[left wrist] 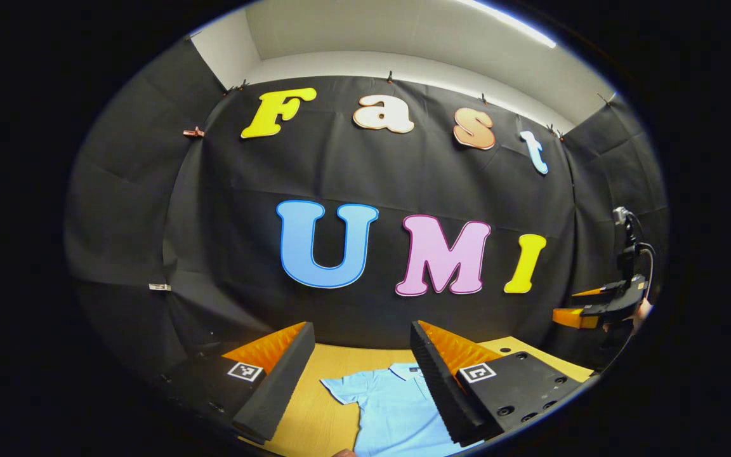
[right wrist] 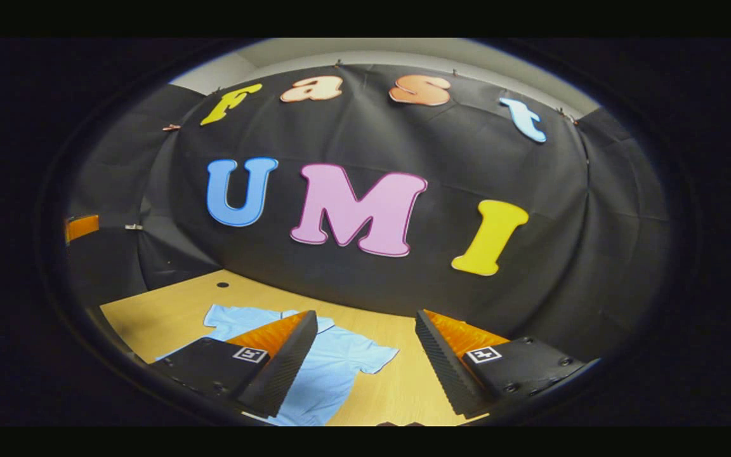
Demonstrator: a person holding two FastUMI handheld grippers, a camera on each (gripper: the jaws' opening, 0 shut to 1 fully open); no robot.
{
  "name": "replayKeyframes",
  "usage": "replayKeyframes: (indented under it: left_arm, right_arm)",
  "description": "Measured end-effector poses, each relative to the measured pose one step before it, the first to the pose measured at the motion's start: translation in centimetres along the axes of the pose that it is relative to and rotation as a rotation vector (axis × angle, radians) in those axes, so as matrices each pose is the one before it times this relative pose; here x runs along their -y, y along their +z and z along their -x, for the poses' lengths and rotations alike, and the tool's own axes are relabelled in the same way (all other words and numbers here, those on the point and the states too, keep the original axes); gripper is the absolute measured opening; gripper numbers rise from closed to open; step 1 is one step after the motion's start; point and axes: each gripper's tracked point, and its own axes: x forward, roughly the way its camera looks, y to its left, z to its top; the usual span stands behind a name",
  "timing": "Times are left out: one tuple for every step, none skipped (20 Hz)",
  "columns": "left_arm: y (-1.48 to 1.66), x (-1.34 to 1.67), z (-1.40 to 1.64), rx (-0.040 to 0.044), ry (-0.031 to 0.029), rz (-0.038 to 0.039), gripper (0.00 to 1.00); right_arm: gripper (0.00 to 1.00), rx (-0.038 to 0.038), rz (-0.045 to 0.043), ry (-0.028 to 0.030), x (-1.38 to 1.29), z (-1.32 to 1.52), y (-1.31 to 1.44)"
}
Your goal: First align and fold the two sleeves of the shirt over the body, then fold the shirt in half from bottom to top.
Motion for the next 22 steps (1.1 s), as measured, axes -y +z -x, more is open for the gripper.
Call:
replayKeyframes:
  left_arm:
    - [-0.645,0.146,-0.954,-0.01858,0.02164,0.01137,0.96]
    - [-0.401,0.016,-1.02,-0.01554,0.026,0.0086,0.97]
    - [-0.428,-0.021,-0.969,-0.01712,0.02924,0.00306,0.97]
    - [-0.123,0.09,-0.998,-0.00864,0.02864,0.00093,0.96]
    - [-0.087,0.223,-1.06,-0.00381,0.02383,0.00331,0.97]
    - [-0.12,0.338,-1.02,-0.00613,0.02189,0.00728,0.97]
    - [-0.557,0.33,-1.089,-0.01346,0.02798,0.00949,0.97]
    - [-0.569,0.193,-0.794,-0.02165,0.03557,0.00869,0.97]
    - [-0.632,0.108,-0.73,-0.01709,0.03952,0.00965,0.97]
    - [-0.227,0.337,-0.542,-0.00315,0.02991,0.01113,0.96]
    - [-0.109,0.75,-0.168,-0.00146,0.00598,0.01144,0.97]
    - [-0.331,0.701,-0.135,-0.00975,-0.00749,0.0021,0.96]
    - [-0.492,0.383,-0.09,-0.01163,-0.00782,-0.0139,0.96]
    - [-0.234,0.116,-0.187,-0.00624,-0.00593,-0.0246,0.97]
    - [-0.23,-0.021,-0.217,-0.00653,-0.007,-0.02317,0.97]
    - [-0.21,-0.086,-0.235,-0.01489,-0.00853,-0.02007,0.97]
    - [-0.287,-0.437,-0.146,-0.01625,0.00049,-0.01613,0.97]
    - [0.048,-0.397,-0.131,-0.0061,-0.00121,-0.01058,0.97]
    - [-0.014,-0.423,-0.073,-0.00078,-0.00188,-0.00675,0.97]
    - [-0.031,-0.505,-0.037,-0.0022,0.0005,-0.00326,0.97]
    - [-0.399,-0.457,-0.156,-0.00849,0.00052,-0.00334,0.97]
    - [-0.308,-0.425,-0.137,-0.01136,0.00284,-0.00527,0.96]
  right_arm:
    - [0.97,-0.02298,-0.0191,0.00755,0.833,-2.228,-1.145]
    - [0.97,-0.01956,-0.01686,0.00309,0.853,-2.214,-0.826]
    - [0.97,-0.0261,-0.01571,0.00274,1.057,-2.297,-1.158]
    - [0.97,-0.0306,-0.01565,0.0052,0.996,-2.299,-1.192]
    - [0.97,-0.02851,-0.01281,0.01002,0.829,-2.109,-1.168]
    - [0.97,-0.03229,-0.01054,0.01243,0.686,-2.102,-1.383]
    - [0.96,-0.04127,-0.01122,0.01716,0.626,-2.167,-1.594]
    - [0.97,-0.04286,-0.0125,0.01669,0.637,-1.907,-1.426]
    - [0.97,-0.04462,-0.00831,0.01339,0.518,-1.76,-1.717]
    - [0.98,-0.04951,0.00041,0.00955,0.636,-2.251,-1.922]
    - [0.97,-0.05409,0.00291,0.00637,0.479,-1.845,-1.857]
    - [0.98,-0.05341,-0.00315,0.00542,0.359,-1.598,-1.599]
    - [0.98,-0.05542,-0.01639,0.00403,0.123,-1.504,-1.651]
    - [0.98,-0.05292,-0.02202,0.0017,-0.053,-1.42,-1.435]
    - [0.98,-0.04463,-0.02295,-0.00305,0.247,-1.301,-1.177]
    - [0.98,-0.03844,-0.02232,-0.015,0.364,-1.02,-1.045]
    - [0.98,-0.03212,-0.02031,-0.01285,0.207,-0.947,-0.812]
    - [0.97,-0.02279,-0.01362,-0.01191,0.101,-1.031,-0.587]
    - [0.95,-0.01859,-0.00581,-0.0129,0.313,-0.908,-0.575]
    - [0.95,-0.02799,-0.00909,0.0001,0.07,-0.8,-0.845]
    - [0.98,-0.07397,-0.01527,0.00956,-0.169,-0.323,-1.5]
    - [0.91,0.06222,0.01565,-0.02934,0.538,-0.117,1.473]
